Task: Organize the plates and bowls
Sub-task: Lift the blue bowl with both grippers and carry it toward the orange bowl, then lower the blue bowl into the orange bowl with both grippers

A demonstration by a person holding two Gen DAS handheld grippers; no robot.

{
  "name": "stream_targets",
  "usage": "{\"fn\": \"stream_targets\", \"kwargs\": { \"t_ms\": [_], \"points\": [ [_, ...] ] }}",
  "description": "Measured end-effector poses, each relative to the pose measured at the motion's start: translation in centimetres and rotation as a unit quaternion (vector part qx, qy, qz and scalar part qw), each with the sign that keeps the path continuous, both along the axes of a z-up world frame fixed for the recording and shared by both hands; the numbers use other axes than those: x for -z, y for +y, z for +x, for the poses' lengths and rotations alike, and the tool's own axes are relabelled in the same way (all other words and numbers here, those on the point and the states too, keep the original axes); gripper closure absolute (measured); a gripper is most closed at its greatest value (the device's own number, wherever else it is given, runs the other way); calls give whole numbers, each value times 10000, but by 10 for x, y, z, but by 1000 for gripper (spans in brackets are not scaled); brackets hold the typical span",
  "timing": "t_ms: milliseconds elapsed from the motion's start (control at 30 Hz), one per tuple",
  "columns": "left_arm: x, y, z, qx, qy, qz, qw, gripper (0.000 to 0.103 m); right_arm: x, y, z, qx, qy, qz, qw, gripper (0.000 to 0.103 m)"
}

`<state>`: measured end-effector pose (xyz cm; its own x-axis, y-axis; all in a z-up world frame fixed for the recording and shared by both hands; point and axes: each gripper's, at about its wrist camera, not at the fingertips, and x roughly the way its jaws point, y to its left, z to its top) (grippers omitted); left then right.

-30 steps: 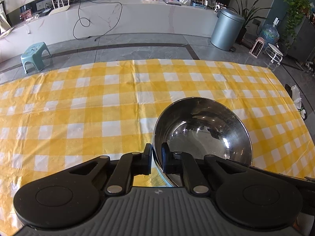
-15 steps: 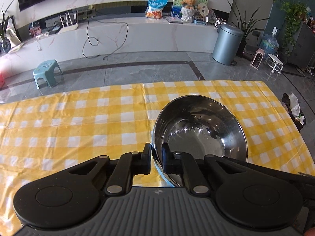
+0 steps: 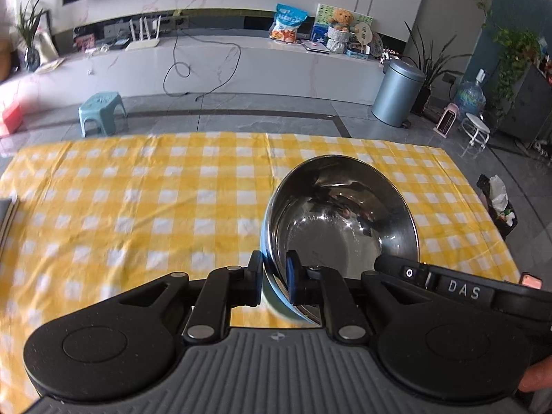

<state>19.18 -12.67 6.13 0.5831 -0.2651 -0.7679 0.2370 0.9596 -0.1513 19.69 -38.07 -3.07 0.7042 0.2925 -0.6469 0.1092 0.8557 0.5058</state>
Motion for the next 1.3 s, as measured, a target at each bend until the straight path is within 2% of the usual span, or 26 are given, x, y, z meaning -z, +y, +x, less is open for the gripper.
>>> {"fn": "stream_targets", "kwargs": {
  "t_ms": [367, 667, 833, 1033, 1300],
  "points": [
    [9, 47, -47, -457, 331, -660, 9962, 87, -6, 25, -42, -154, -190, -78, 9997, 93],
    [32, 69, -87, -524, 579, -986, 9921, 85, 14, 32, -82, -100, -93, 64, 9999, 93],
    [42, 82, -102, -643, 769, -1158, 9882, 84, 22, 38, -90, -191, 26, 149, 9997, 93],
    [53, 90, -107, -743, 956, -1224, 9851, 83, 28, 51, -89, -339, 124, -49, 9993, 93],
    [56, 91, -108, -765, 1024, -1308, 9831, 82, 34, 52, -84, -339, 248, -81, 9991, 93]
  ]
}}
